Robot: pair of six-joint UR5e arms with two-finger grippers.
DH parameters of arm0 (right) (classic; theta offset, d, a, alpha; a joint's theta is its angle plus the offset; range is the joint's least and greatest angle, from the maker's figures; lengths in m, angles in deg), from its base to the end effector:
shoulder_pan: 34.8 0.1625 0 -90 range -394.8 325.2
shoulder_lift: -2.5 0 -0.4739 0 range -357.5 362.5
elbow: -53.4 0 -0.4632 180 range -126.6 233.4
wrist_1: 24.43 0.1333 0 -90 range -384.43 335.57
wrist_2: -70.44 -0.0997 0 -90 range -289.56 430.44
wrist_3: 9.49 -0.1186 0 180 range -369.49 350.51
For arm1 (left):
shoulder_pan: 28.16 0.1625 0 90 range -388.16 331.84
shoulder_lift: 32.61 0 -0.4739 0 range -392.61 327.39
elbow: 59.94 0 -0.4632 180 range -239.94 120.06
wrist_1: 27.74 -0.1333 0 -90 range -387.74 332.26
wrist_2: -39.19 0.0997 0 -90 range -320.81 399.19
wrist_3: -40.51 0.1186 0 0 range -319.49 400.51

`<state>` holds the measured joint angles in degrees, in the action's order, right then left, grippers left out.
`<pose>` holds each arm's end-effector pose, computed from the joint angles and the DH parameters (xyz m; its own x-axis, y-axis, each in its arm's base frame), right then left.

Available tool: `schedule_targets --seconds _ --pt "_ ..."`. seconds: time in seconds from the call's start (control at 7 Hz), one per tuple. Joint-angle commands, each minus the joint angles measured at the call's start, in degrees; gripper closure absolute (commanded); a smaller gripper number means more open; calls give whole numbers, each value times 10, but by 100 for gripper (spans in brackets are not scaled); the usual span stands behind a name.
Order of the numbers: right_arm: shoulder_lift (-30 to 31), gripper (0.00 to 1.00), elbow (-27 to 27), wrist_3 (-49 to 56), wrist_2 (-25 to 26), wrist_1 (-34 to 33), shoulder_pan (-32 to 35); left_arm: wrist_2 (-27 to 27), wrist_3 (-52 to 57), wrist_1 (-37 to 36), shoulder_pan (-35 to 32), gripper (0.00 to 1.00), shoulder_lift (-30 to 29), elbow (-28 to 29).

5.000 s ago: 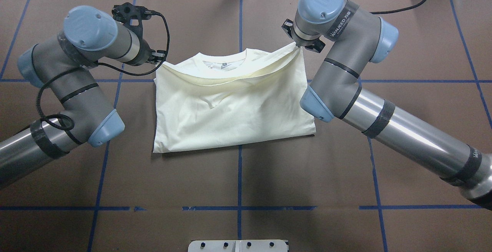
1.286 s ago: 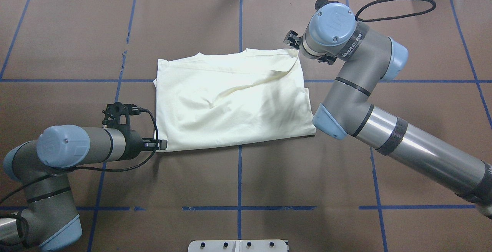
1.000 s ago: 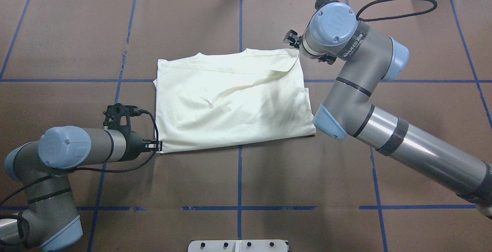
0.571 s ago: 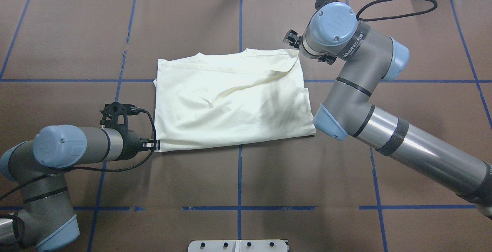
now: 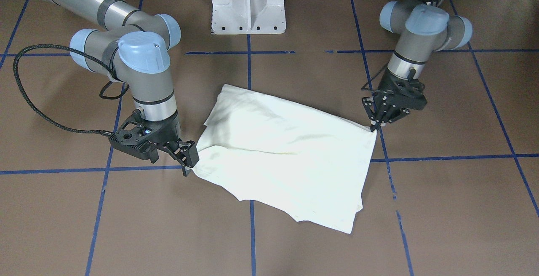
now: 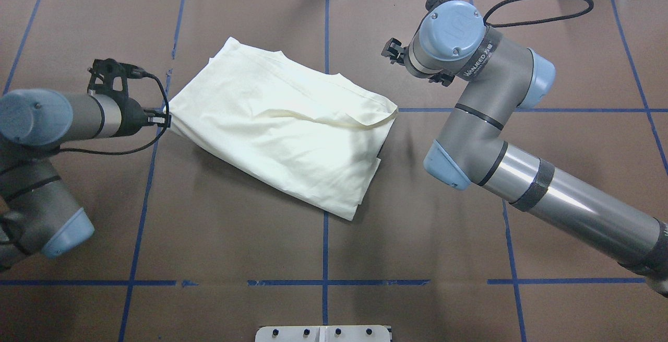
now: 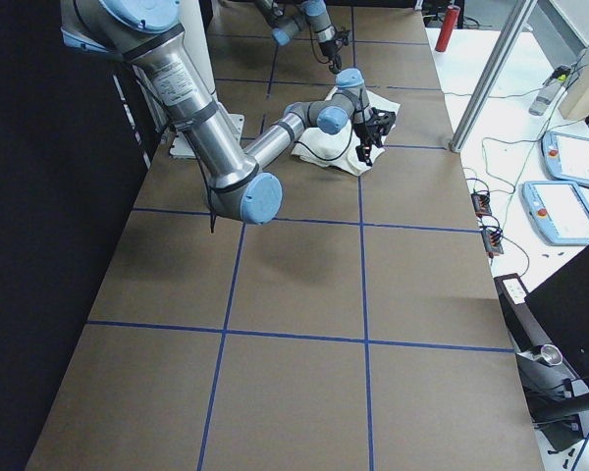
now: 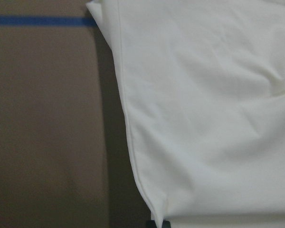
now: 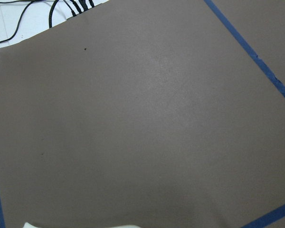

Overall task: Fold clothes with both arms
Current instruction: 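Drag the folded shirt away from the robot with the left gripper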

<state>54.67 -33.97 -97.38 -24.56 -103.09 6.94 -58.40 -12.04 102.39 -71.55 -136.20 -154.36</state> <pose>-0.5326 -0.6400 0.2787 0.5356 0.4287 0.7276 -0.5967 0.8018 -0.0332 0.4310 -0.5693 0.4573 0.6690 0.1970 -0.7167 0.2426 0.8535 0.4611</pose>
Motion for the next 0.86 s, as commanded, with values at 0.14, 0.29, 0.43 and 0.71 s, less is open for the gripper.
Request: schedule_targets --seconds 0.14,0.29,0.43,0.71 --pt "-1 0 -3 -2 0 0 0 5 30 18 -75 100 -197 253" --pt "-1 0 -5 -2 0 0 0 6 36 36 -87 100 -235 316" --pt "-1 0 -8 -3 0 0 0 47 42 46 -88 100 -293 392" --pt "-2 0 -11 -2 0 -1 -3 63 43 64 -93 100 -346 463"
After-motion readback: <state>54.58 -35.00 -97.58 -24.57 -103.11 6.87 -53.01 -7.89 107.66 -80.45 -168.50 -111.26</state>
